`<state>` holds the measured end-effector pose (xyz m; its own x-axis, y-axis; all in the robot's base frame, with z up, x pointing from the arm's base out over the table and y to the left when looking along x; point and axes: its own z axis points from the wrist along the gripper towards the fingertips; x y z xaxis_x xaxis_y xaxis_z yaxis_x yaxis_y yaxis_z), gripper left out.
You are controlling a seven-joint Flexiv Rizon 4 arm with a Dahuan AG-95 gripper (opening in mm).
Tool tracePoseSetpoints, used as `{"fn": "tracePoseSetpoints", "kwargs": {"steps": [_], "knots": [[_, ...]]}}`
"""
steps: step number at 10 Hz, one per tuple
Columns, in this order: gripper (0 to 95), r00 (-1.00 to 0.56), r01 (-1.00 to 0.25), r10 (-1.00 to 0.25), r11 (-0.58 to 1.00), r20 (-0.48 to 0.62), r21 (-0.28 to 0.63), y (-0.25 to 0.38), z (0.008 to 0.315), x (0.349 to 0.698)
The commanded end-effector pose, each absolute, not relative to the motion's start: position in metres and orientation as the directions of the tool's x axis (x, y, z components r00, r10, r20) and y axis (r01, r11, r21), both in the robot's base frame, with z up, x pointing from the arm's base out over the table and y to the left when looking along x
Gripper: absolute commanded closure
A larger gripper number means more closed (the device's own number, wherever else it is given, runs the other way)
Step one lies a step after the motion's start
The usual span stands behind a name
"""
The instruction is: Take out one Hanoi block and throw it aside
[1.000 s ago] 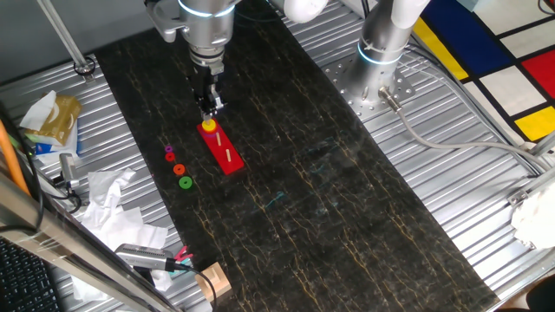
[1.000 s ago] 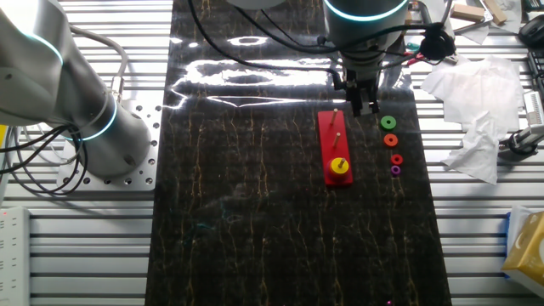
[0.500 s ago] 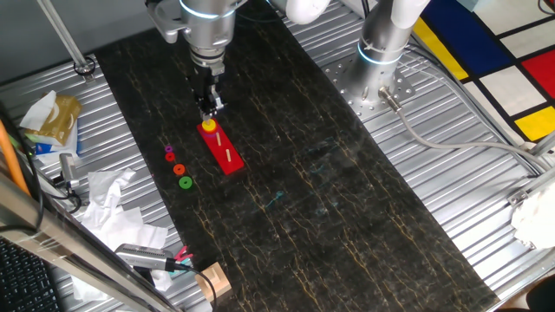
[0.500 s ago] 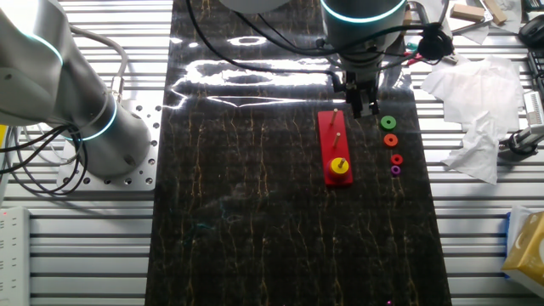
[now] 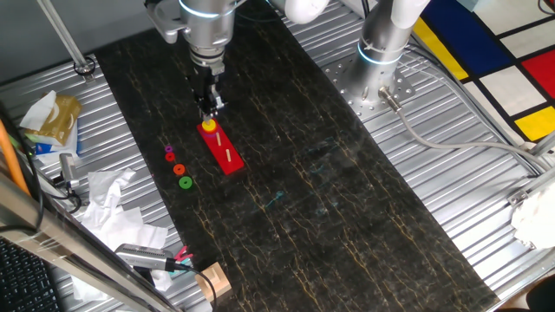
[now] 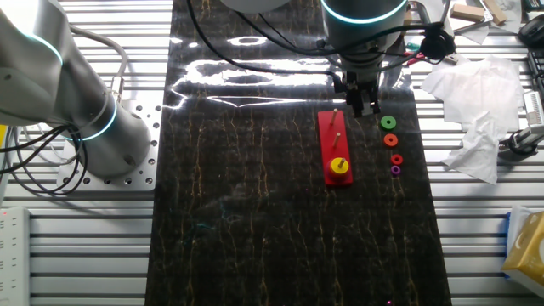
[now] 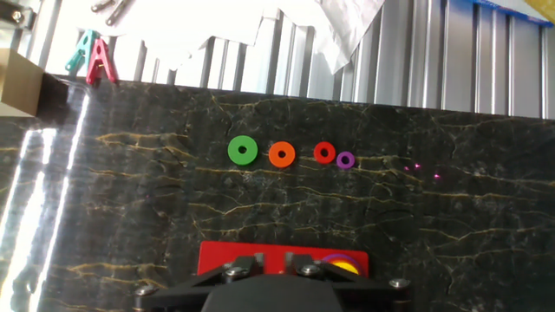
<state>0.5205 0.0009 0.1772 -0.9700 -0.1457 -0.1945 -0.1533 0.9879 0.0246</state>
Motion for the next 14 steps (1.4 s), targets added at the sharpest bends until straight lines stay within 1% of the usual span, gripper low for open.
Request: {"fn": "tracePoseSetpoints", "kwargs": {"steps": [1,7,8,12,14], "knots": [[57.0,-0.971,-0.153,-0.146,0.988,-0.189,0.026,0.001,0.177,0.521],[57.0,-0.965,-0.198,-0.181,0.978,-0.191,0.069,-0.004,0.164,0.526],[76.0,-0.963,-0.210,-0.192,0.974,-0.191,0.079,-0.005,0.160,0.527],[76.0,-0.964,-0.227,-0.210,0.969,-0.164,0.093,-0.007,0.154,0.529],[76.0,-0.969,-0.225,-0.213,0.970,-0.126,0.089,-0.008,0.154,0.530]]}}
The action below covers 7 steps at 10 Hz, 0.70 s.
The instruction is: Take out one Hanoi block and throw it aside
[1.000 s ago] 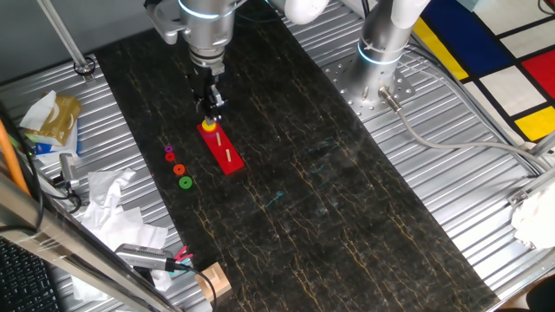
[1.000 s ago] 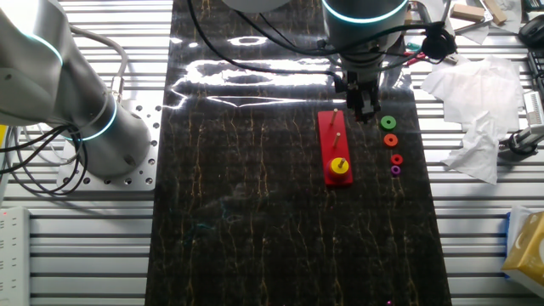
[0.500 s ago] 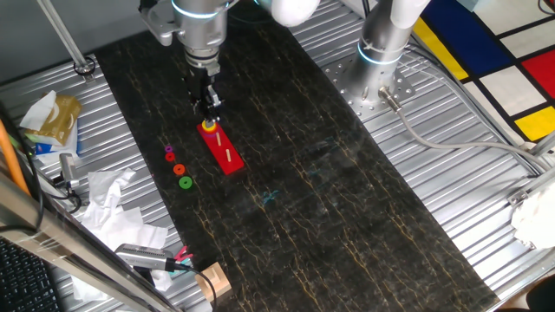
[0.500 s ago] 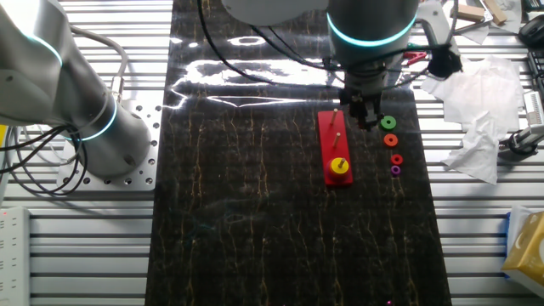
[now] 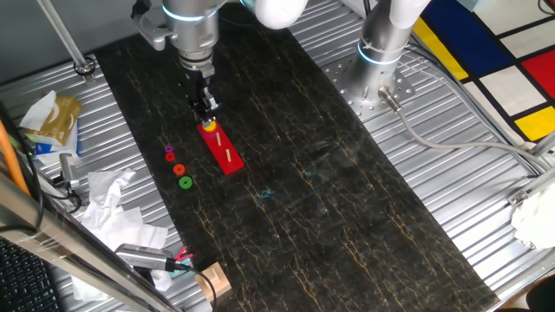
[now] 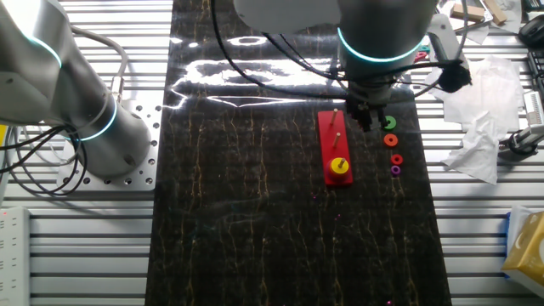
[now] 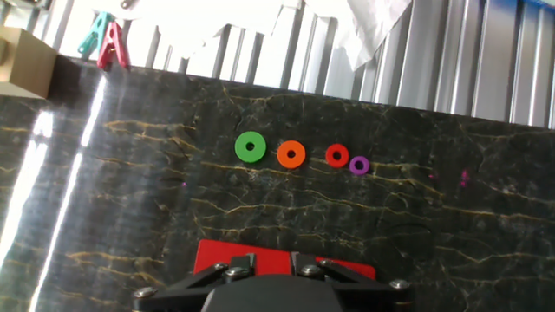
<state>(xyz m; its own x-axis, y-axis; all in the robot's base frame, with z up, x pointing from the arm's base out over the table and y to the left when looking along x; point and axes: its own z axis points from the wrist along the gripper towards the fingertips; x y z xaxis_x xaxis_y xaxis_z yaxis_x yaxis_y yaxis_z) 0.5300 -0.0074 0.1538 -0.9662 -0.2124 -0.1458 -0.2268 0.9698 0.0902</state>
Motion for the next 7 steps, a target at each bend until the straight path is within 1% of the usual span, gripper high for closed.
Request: {"fn": "tracePoseSetpoints", "kwargs": {"steps": [1,4,7], "knots": [[76.0,-0.971,-0.225,-0.216,0.970,-0.107,0.089,-0.010,0.155,0.531],[76.0,-0.973,-0.227,-0.221,0.969,-0.068,0.094,-0.019,0.157,0.535],[76.0,-0.982,-0.182,-0.176,0.978,-0.064,0.105,-0.023,0.156,0.536]]}}
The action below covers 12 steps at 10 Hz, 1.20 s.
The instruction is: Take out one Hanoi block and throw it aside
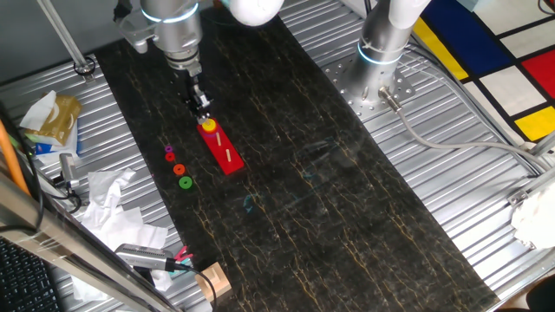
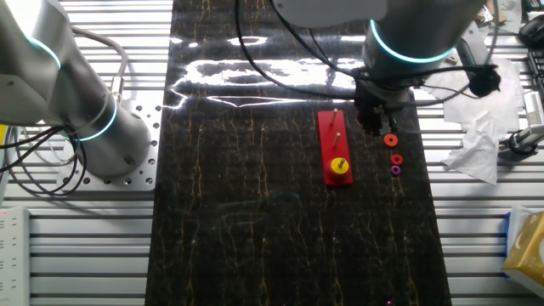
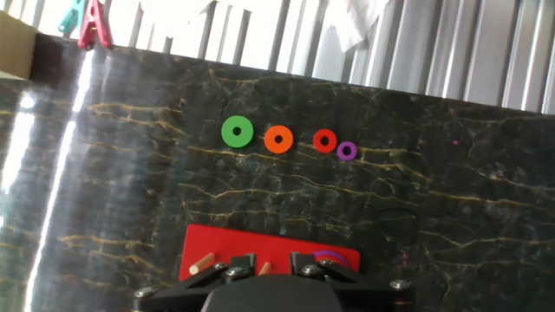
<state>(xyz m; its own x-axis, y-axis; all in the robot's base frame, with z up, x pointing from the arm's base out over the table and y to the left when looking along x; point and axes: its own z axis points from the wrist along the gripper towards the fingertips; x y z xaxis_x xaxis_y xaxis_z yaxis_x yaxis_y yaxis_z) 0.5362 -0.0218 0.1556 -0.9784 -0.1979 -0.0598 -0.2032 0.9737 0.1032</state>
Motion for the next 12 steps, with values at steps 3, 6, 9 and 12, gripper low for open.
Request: {"fn": "tracePoseSetpoints", "kwargs": {"steps": [3,6,9,12], "knots": [[57.0,-0.983,-0.181,-0.177,0.978,-0.050,0.100,-0.032,0.154,0.544],[57.0,-0.983,-0.182,-0.180,0.981,-0.032,0.068,-0.037,0.147,0.548],[57.0,-0.982,-0.187,-0.186,0.982,-0.006,0.029,-0.039,0.142,0.549],[57.0,-0.983,-0.184,-0.185,0.983,0.006,0.019,-0.042,0.134,0.550]]}}
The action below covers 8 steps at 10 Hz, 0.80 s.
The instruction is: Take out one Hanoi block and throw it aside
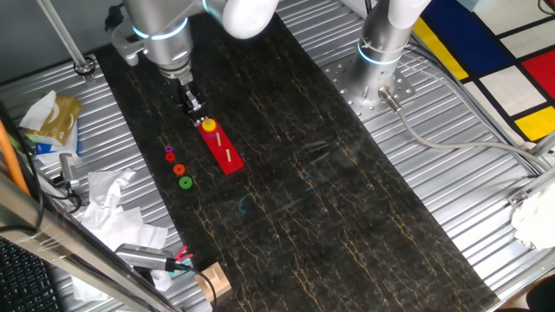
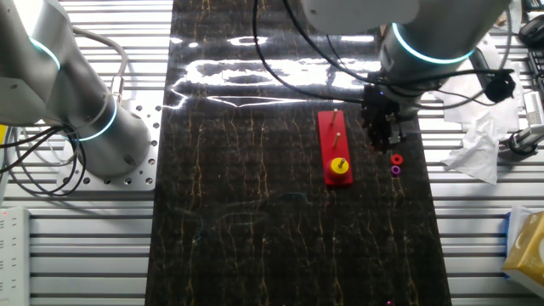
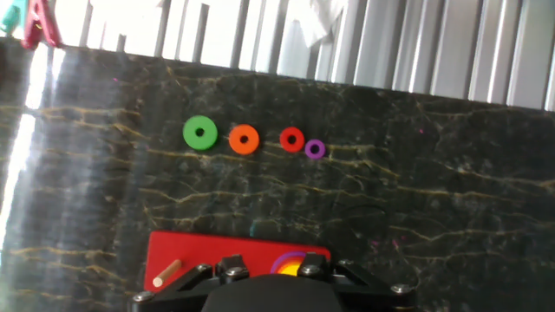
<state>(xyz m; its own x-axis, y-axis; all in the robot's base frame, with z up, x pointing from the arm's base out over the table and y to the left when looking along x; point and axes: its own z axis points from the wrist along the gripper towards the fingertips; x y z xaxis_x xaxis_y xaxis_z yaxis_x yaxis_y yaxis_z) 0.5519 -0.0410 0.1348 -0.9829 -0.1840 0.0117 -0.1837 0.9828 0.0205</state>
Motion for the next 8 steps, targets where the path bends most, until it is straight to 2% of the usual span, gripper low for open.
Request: {"fn": "tracePoseSetpoints", "kwargs": {"steps": [1,8], "knots": [[57.0,-0.983,-0.186,-0.186,0.982,0.006,0.017,-0.043,0.132,0.551],[57.0,-0.982,-0.188,-0.188,0.982,0.003,0.017,-0.051,0.122,0.549]]}}
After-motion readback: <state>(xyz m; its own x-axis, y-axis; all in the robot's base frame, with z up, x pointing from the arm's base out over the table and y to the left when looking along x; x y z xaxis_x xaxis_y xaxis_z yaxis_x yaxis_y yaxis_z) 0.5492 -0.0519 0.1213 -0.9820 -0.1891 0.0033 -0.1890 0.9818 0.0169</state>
